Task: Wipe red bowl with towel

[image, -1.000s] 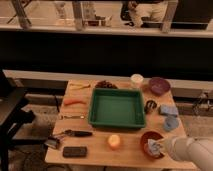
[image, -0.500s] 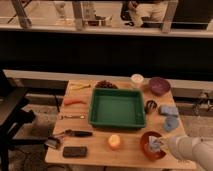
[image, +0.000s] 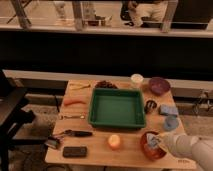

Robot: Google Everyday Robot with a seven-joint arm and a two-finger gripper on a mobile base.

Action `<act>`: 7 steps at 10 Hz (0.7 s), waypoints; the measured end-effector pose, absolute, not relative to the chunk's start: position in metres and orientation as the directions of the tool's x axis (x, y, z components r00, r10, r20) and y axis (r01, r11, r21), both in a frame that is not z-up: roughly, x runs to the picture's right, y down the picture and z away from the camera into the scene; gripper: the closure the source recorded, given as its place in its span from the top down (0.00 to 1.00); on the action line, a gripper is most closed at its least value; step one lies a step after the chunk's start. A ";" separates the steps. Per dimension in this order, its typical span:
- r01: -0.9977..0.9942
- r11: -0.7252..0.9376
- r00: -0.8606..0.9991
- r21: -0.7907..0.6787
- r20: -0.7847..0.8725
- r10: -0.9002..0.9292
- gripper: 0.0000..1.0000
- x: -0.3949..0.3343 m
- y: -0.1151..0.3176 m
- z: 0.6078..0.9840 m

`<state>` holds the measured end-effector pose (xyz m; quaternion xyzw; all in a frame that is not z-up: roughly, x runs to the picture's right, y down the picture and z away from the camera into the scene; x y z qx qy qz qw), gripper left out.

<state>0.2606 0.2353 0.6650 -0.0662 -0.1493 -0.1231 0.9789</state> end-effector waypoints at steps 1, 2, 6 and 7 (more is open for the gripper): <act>0.264 0.960 0.926 -0.091 0.303 -0.225 0.16 0.258 0.235 0.661; 0.263 0.960 0.927 -0.092 0.299 -0.225 0.23 0.257 0.235 0.659; 0.254 0.961 0.932 -0.108 0.291 -0.214 0.64 0.253 0.235 0.654; 0.256 0.960 0.932 -0.112 0.294 -0.214 0.75 0.252 0.234 0.654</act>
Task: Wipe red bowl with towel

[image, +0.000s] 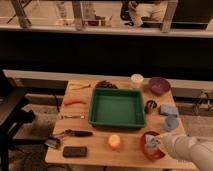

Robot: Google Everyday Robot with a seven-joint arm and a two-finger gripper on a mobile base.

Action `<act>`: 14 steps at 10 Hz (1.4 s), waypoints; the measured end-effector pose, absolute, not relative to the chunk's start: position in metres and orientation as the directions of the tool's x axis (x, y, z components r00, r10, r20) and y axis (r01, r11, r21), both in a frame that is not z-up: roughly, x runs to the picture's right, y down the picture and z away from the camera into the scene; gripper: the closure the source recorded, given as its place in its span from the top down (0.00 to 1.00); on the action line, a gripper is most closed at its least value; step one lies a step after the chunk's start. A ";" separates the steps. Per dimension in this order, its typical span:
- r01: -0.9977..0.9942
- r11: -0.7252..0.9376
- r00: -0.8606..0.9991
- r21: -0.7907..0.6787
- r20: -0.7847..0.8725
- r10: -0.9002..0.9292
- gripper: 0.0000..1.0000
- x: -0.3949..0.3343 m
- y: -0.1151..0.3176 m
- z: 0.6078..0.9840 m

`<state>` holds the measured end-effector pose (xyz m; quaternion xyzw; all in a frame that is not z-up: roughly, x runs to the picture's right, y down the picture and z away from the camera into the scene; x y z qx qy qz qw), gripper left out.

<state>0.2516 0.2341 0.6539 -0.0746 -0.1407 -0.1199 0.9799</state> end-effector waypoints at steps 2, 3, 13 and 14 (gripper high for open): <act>0.255 0.960 0.931 -0.117 0.296 -0.211 0.80 0.251 0.232 0.654; 0.254 0.960 0.932 -0.119 0.296 -0.210 0.80 0.252 0.231 0.655; 0.209 0.973 0.922 -0.094 0.350 -0.164 0.80 0.263 0.220 0.649; 0.217 0.971 0.920 -0.097 0.352 -0.170 0.80 0.263 0.222 0.649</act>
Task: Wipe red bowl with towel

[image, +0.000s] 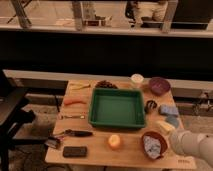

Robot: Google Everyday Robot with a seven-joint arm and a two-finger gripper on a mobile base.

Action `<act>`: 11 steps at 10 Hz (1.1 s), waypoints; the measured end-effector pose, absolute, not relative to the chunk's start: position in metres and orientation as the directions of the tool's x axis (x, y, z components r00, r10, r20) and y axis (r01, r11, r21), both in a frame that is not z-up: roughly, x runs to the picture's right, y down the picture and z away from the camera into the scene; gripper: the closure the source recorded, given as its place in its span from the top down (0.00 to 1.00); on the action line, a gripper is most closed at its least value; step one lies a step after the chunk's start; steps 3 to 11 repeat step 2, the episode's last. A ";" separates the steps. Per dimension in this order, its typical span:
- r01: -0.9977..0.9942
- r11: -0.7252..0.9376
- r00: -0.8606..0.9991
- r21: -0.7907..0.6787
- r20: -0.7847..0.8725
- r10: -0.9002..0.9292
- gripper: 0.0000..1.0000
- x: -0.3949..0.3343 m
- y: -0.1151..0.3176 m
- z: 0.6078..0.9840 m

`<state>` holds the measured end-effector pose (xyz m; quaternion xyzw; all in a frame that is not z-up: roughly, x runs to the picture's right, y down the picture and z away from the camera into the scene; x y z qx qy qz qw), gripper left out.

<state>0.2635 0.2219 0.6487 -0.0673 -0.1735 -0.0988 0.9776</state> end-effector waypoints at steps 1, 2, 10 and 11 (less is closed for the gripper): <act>0.242 0.964 0.914 -0.108 0.360 -0.189 0.80 0.257 0.227 0.651; 0.261 0.958 0.907 -0.118 0.368 -0.202 0.80 0.247 0.232 0.655; 0.261 0.958 0.907 -0.118 0.368 -0.202 0.80 0.247 0.232 0.655; 0.261 0.958 0.907 -0.118 0.368 -0.202 0.80 0.247 0.232 0.655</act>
